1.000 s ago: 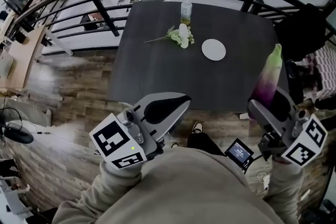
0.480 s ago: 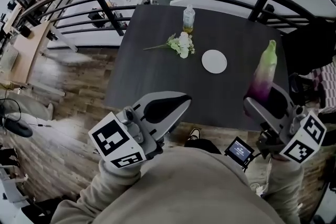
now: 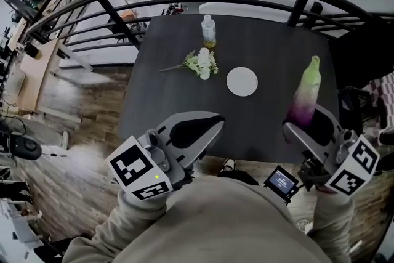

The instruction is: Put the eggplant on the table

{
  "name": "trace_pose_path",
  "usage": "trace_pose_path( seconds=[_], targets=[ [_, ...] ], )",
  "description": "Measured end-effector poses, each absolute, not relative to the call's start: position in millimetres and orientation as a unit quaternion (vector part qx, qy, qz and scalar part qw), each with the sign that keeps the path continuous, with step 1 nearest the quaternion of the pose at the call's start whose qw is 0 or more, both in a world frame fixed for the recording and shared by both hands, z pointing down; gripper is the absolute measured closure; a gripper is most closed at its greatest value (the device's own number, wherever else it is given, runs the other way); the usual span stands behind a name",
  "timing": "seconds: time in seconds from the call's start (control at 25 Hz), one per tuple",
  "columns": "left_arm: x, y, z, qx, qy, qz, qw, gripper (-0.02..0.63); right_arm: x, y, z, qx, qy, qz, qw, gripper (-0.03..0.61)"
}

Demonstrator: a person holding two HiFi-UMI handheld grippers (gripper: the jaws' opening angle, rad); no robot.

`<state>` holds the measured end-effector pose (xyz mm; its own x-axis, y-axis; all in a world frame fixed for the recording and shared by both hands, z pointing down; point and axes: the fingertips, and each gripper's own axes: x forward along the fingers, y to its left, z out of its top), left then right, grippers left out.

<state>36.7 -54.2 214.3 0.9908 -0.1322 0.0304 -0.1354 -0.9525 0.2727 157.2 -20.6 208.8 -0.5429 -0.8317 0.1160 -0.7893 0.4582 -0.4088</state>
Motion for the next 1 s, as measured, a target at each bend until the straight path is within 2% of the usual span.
trace_pose_path(
  seconds=[0.44,1.0],
  targets=[
    [76,-66,224,0.986,-0.055,0.024,0.156,0.609,204,-25,227,-0.493,0.834,-0.235,0.072,0.347],
    [97,-121,204,0.990,0.001,0.009,0.144,0.609,219,-47,215,-0.548,0.801,-0.230,0.074,0.348]
  ],
)
